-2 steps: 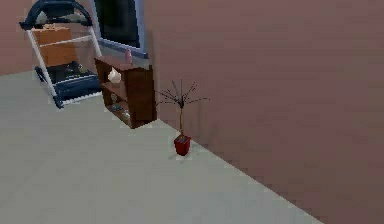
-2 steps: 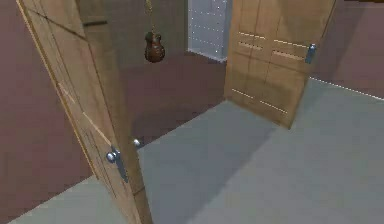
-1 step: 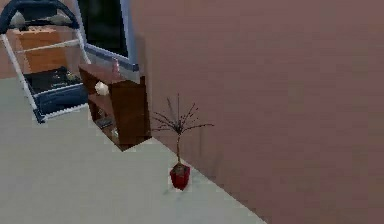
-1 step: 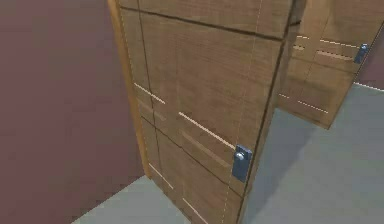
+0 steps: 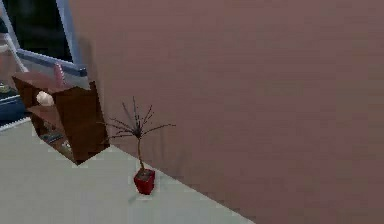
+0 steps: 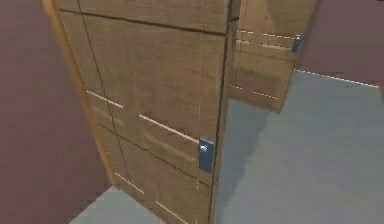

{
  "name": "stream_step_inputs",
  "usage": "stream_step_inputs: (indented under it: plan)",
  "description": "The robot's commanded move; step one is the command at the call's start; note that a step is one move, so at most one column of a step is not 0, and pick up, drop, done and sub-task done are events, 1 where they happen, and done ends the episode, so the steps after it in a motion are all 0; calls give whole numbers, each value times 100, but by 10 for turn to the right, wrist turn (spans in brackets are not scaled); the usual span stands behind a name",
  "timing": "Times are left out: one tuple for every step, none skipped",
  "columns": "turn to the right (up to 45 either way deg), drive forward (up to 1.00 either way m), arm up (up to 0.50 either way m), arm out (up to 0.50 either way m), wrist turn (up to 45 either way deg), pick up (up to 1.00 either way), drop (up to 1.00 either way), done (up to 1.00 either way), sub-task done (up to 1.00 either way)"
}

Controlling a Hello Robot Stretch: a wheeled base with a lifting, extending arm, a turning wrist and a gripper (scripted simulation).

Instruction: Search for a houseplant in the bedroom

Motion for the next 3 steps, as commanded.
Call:
stream_step_inputs:
  plan:
    - [0, 25, 0, 0, 0, 0, 0, 0, 0]
    - [-180, 0, 0, 0, 0, 0, 0, 0, 0]
    - [0, 0, 0, 0, 0, 0, 0, 100, 0]
